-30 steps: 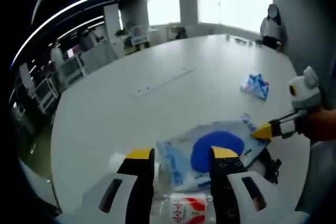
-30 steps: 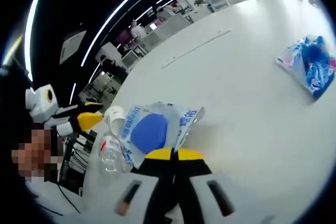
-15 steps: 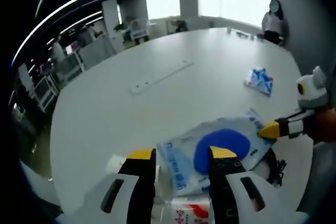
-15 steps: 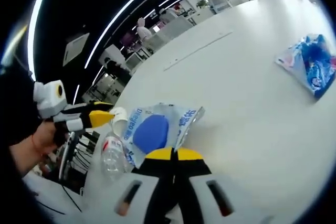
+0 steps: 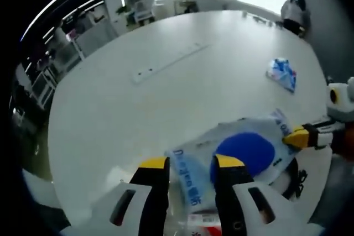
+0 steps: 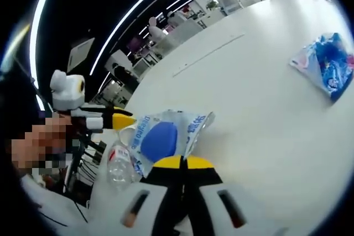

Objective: Arrange the tabletop items into an orderly group along one side of the table until the central work area is clear of visible clutter.

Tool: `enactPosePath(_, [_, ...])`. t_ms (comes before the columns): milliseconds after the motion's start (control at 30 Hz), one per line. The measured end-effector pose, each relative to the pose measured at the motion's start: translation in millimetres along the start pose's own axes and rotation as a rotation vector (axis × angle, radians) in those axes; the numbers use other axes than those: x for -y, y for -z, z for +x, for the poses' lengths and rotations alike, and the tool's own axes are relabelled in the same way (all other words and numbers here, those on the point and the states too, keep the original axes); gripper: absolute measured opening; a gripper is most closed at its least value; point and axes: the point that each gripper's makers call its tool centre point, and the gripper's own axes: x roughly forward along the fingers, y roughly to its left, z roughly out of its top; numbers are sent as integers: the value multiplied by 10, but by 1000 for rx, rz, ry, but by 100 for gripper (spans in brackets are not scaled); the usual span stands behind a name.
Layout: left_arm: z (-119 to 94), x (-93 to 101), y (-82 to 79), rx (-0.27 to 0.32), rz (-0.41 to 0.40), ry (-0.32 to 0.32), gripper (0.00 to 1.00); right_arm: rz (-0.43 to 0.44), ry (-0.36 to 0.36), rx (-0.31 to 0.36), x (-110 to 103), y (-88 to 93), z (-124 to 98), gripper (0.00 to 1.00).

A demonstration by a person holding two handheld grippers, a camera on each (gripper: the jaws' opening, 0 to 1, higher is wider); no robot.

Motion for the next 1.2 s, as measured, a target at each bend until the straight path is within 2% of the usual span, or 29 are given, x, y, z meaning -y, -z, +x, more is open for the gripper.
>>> enactPosePath(100, [53,-44,-12,-24,-6,-11,27,-2,0,1,7,2,5,0])
enactPosePath(167, [91,-39,20,-64,-11,-6,25,6,0,4,14,1,8,0])
enactPosePath(200, [111,-33,6,-61,-4,0,23,8,0,4,14,2,10,0])
enactPosePath(267, [141,-56,50,-102,-8,-10,21,12,2,7,15,2,11,0])
enactPosePath(300, [156,-44,40,-99,-3,-4,21,17,1,9,15,2,11,0])
enactPosePath(367, [171,-84,88,-137,12,-28,19,15,3,9,21,5,11,0])
enactPosePath(400, [193,-69,80,-135,14,-20,20,14,2,9,28,9,14,0])
enactPosePath(567, [166,-155,54,-138,33,-63,20,21,1,9,41,15,20,0])
enactPosePath(633, [186,-162,63,-142,32,-61,19,25,1,12,47,16,22,0])
enactPosePath(700, [235,-163,136,-177,18,-50,19,38,1,14,53,19,25,0])
enactPosePath(733, [247,-144,173,-202,55,-39,18,34,1,14,52,19,25,0])
enactPosePath(800, [268,-131,196,-218,54,-44,16,32,1,16,54,19,26,0])
enactPosePath(1067, [348,-119,242,-249,30,-27,12,30,-2,12,61,11,26,0])
enactPosePath(1200, [372,-75,264,-263,27,-16,7,37,-2,15,57,9,29,0])
